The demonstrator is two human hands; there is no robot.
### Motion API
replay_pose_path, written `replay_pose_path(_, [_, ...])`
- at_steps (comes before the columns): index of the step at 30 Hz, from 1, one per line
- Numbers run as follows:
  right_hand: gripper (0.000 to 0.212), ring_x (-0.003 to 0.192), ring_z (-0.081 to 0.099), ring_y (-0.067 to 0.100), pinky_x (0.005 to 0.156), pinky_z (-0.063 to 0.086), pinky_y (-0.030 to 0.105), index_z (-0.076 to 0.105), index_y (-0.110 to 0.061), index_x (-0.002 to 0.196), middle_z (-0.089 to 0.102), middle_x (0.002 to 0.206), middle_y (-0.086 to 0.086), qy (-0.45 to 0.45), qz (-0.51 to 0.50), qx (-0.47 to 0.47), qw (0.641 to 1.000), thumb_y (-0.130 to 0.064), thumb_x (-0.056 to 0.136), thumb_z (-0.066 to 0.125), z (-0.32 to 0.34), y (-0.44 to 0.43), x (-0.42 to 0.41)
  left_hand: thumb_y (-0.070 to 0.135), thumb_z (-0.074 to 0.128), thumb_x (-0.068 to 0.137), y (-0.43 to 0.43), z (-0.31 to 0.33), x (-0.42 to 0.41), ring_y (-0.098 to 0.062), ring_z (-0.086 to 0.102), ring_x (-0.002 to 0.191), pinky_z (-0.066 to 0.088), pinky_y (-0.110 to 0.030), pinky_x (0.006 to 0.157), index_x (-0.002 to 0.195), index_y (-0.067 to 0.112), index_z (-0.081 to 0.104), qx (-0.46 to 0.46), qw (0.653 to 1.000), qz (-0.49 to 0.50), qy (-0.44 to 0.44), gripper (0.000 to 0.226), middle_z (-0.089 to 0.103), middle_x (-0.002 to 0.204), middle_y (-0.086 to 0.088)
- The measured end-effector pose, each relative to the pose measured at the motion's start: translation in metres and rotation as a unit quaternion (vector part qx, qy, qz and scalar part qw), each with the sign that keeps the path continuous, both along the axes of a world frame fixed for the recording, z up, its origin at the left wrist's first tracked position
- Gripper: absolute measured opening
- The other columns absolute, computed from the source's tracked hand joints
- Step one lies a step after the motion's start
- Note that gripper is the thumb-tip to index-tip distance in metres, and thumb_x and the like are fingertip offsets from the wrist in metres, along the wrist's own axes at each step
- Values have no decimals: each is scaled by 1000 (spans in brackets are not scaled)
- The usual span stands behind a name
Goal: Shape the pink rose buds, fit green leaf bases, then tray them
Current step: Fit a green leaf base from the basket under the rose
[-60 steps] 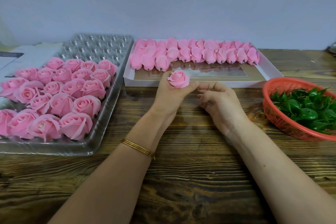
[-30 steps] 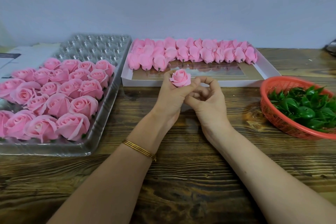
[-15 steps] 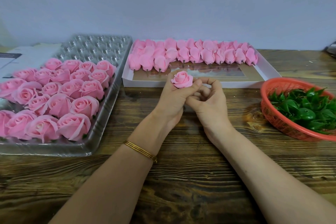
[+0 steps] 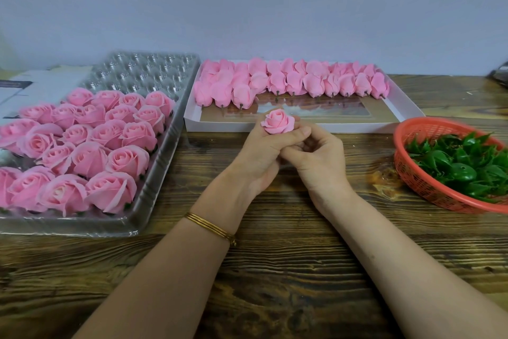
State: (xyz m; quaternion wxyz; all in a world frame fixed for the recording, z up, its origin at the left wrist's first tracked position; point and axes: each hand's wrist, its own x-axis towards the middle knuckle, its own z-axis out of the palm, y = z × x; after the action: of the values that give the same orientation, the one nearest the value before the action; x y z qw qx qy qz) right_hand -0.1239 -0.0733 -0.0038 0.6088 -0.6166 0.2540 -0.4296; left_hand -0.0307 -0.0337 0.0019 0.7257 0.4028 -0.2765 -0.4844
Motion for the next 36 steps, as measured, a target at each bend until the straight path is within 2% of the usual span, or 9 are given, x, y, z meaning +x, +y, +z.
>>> replay_pose_path(4, [32, 71, 67, 5, 61, 55, 21, 73, -17, 91, 74, 74, -5, -8, -9, 4, 1000, 9, 72, 77, 0, -1, 0, -5, 67, 82, 4, 4, -1, -15, 65, 70, 53, -22, 60, 85, 6, 64, -5, 998, -49, -38, 12, 65, 74, -7])
replay_pose_path(7, [26, 64, 64, 2, 57, 51, 18, 71, -11, 87, 71, 67, -7, -8, -21, 11, 1000, 9, 72, 76, -1, -5, 0, 2, 70, 77, 5, 7, 0, -23, 61, 80, 49, -33, 80, 88, 4, 63, 1, 997, -58, -48, 13, 62, 82, -14])
replay_pose_path(9, [25, 60, 61, 0, 56, 50, 16, 70, -9, 86, 69, 63, -11, -10, -28, 20, 999, 12, 73, 73, -1, -8, 1, 7, 71, 74, 4, 9, 0, -27, 59, 86, 42, -42, 90, 104, 1, 59, 10, 998, -41, -35, 33, 61, 89, -16])
replay_pose_path(13, [28, 61, 60, -2, 60, 48, 11, 70, -15, 84, 70, 65, -11, -4, -33, 19, 999, 10, 74, 77, -2, -13, 0, 20, 78, 65, 3, 13, 8, -10, 68, 88, 51, -31, 88, 138, 11, 40, 63, 995, 43, -65, 83, 64, 107, -2])
replay_pose_path(18, [28, 67, 56, 5, 62, 47, 16, 73, -17, 87, 66, 72, -5, 44, -33, -30, 998, 3, 69, 80, -6, -16, 1, 33, 84, 73, 8, 15, 13, -10, 62, 108, 54, -26, 91, 129, 30, 47, 130, 958, 83, -243, 67, 56, 117, 4])
replay_pose_path(22, [23, 59, 48, 0, 60, 43, 23, 72, -15, 82, 59, 62, -14, 91, -38, -79, 992, -18, 61, 82, -10, -15, 0, 34, 79, 81, 8, 19, 8, -16, 59, 109, 52, -39, 97, 122, 24, 54, 170, 910, 119, -358, 49, 55, 109, 8])
replay_pose_path(27, [23, 60, 45, 2, 58, 44, 30, 71, -22, 76, 56, 60, -9, 109, -44, -99, 988, -24, 56, 80, -11, -16, 1, 29, 73, 84, 7, 26, 6, -16, 53, 104, 40, -25, 84, 117, 16, 57, 181, 835, 159, -495, 39, 57, 109, 2])
replay_pose_path(30, [36, 68, 55, 8, 71, 56, 45, 74, -25, 88, 70, 75, 10, 120, -39, -104, 987, -22, 53, 81, -8, -13, 0, 26, 69, 86, 4, 31, 6, -15, 51, 98, 34, -23, 75, 114, 16, 56, 208, 806, 127, -540, 33, 54, 103, 5])
replay_pose_path(36, [44, 71, 65, 24, 72, 57, 54, 64, -27, 83, 72, 83, 10, 107, -53, -81, 989, 0, 55, 85, -4, -14, -3, 29, 61, 89, -3, 40, 7, -20, 51, 92, 33, -30, 65, 102, 17, 48, 256, 746, 58, -612, 22, 49, 84, 8])
